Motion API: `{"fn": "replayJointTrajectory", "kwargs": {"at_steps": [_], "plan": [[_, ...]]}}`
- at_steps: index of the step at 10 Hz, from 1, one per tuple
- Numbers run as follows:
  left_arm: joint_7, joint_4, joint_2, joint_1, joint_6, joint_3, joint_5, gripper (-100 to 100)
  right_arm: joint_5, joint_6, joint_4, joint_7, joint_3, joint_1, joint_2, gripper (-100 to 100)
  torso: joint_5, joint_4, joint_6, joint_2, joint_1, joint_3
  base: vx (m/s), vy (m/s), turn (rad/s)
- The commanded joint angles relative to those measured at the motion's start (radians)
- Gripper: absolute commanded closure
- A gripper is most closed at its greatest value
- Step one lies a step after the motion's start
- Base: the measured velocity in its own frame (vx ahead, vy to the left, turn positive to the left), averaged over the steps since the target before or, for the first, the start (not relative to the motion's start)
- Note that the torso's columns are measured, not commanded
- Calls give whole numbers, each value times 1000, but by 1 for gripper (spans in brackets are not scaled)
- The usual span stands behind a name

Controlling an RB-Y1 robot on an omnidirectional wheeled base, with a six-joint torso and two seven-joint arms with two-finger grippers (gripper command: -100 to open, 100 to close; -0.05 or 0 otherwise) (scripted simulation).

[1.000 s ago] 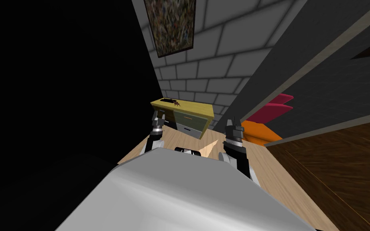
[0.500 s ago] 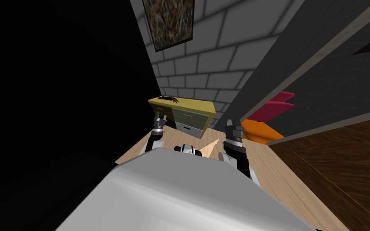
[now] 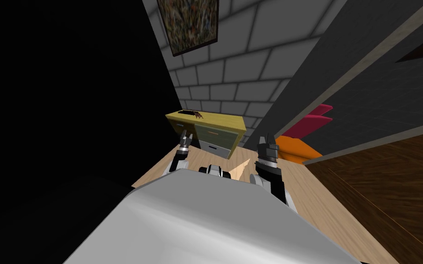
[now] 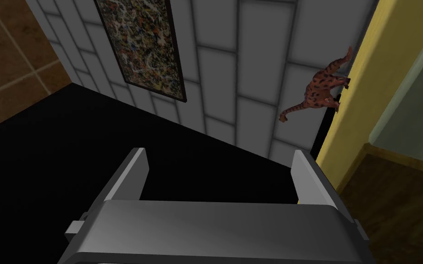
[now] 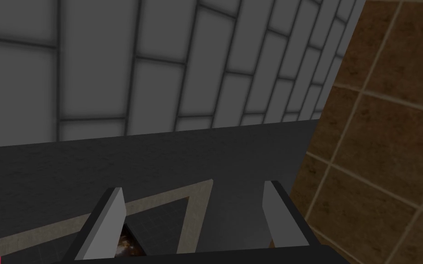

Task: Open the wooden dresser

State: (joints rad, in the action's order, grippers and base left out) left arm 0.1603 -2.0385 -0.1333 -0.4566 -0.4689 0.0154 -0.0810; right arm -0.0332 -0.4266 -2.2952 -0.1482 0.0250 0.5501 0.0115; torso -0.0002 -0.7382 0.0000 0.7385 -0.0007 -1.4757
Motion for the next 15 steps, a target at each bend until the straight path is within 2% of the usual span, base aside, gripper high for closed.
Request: {"fn": "replayJointTrajectory", "kwargs": {"at_steps": [1, 3, 15], "plan": [[-2, 62, -2, 18, -4, 13, 3, -100, 0, 0, 0, 0, 0, 0, 0, 0, 0, 0, 0, 0, 0, 0, 68, -8, -44], [-2, 87, -3, 26, -6, 17, 3, -100, 0, 0, 0, 0, 0, 0, 0, 0, 0, 0, 0, -1, 1, 0, 56, 0, -31], [-4, 327, 1, 105, -26, 56, 10, -100, 0, 0, 0, 0, 0, 0, 0, 0, 0, 0, 0, -1, 1, 0, 52, -2, -38]]}}
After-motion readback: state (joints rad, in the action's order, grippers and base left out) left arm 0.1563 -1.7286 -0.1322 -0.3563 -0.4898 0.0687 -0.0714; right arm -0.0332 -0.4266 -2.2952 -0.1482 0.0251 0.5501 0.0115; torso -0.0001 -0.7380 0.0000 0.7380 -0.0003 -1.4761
